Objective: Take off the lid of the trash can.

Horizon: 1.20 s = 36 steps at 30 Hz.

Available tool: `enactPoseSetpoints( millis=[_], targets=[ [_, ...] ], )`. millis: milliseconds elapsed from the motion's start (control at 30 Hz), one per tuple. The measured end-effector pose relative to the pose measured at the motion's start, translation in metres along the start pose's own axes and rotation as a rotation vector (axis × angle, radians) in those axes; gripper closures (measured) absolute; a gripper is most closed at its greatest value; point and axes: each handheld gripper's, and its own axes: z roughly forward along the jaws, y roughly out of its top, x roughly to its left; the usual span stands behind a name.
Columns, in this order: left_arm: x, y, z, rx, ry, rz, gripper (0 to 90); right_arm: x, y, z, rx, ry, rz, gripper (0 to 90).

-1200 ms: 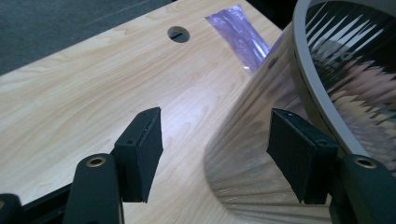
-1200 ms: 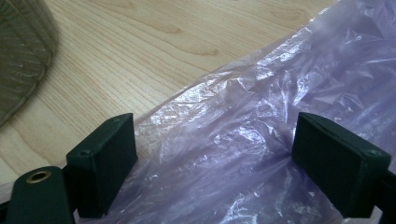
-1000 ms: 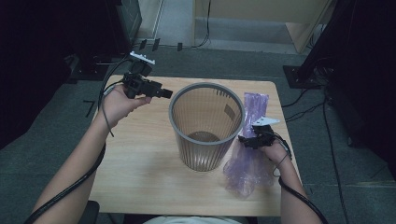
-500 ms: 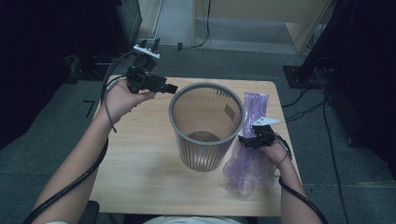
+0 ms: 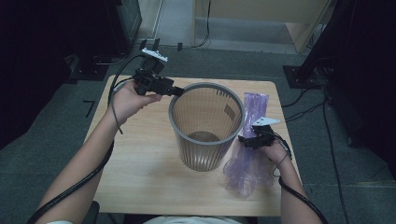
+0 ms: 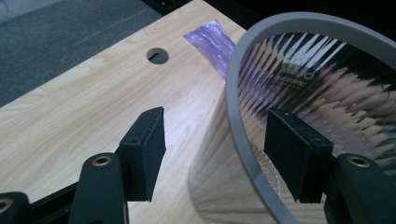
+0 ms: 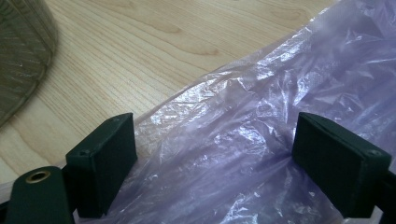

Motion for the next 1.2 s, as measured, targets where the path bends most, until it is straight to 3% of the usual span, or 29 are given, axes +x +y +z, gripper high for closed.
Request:
enactPoseSetpoints(
  millis=[467,567,667,867,1200],
  targets=[
    [-0.006,-0.003,0.019,0.038,0.0,0.008,43.1,0.0,0.0,0.0,0.0,-0.001,0.002,13.6],
    [-0.008,-0.004,0.019,0.027,0.005,0.009,52.4,0.0,0.0,0.0,0.0,-0.001,0.002,13.6],
    [-0.008,-0.003,0.019,0.003,0.002,-0.003,54.3,0.0,0.0,0.0,-0.001,-0.002,0.002,13.6],
    [-0.008,-0.001,0.022,0.056,0.035,0.009,52.0,0.0,0.0,0.0,-0.001,-0.002,0.002,13.6],
    [-0.012,0.002,0.023,0.065,0.023,0.004,67.9,0.0,0.0,0.0,0.0,-0.001,0.002,13.6]
  ],
)
